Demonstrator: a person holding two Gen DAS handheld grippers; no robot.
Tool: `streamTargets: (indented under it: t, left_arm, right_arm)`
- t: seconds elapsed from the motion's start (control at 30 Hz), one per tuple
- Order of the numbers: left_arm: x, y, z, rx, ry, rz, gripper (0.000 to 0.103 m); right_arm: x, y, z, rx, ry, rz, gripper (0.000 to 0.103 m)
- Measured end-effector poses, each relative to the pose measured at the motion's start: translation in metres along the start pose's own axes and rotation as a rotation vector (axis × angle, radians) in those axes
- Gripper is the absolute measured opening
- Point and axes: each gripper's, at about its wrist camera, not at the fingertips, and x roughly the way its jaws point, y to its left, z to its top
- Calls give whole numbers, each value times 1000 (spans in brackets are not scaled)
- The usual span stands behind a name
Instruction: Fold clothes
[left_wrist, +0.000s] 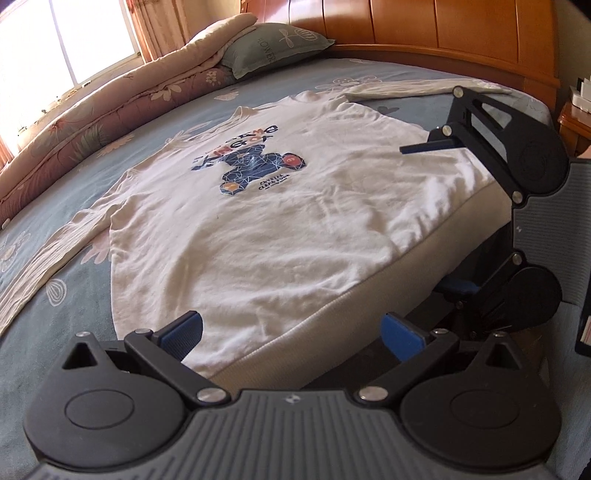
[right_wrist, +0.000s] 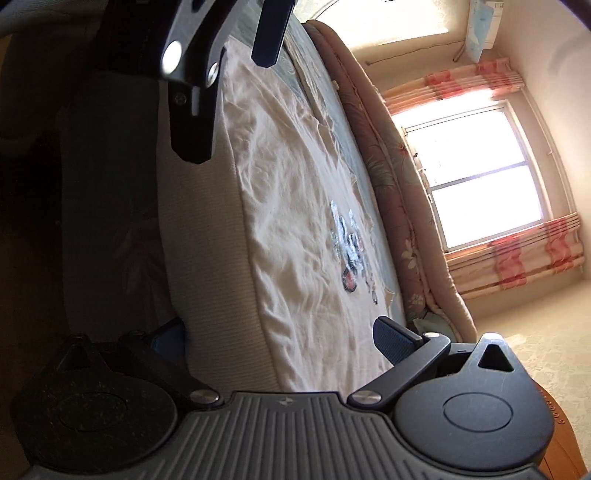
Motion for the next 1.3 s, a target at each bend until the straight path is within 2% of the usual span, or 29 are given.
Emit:
streamTargets:
  t: [0.13,0.3,0.4,0.57,0.73,0.9,0.97,1.07,1.2,1.3]
  left_arm:
    - [-6,-6,-1,43,-31,-26,102]
    - [-7,-20,0,118,-53,-60,102]
    - [-3,-30,1,190,-59,-35,102]
    - [14,-43,8,307,-61,54,102]
    - [14,-25,22,240,-93,88,102]
    - [7,-13,33,202,-126,89,102]
    - [4,-10,37,192,-134,84,102]
    - [2,-8,38,176,-138,72,102]
    - [-1,-5,29,162,-138,61,102]
    - [5,-11,22,171,-133,56,102]
  right_arm:
    - [-17,-7,0,8,-32,-40,103]
    - [-26,-34,0,125,-44,-21,103]
    - [-27,-51,0,201,-41,1,103]
    - [-29,-69,-2,289,-34,15,103]
    - [-27,-78,-8,363,-30,49,103]
    - [-27,-79,-10,440,-65,185,103]
    - [-21,-72,-3,437,-60,199,103]
    - [-5,-59,5,435,-20,150,103]
    - [7,-60,-1,452,61,-40,103]
    - [2,-67,-10,474,69,-95,103]
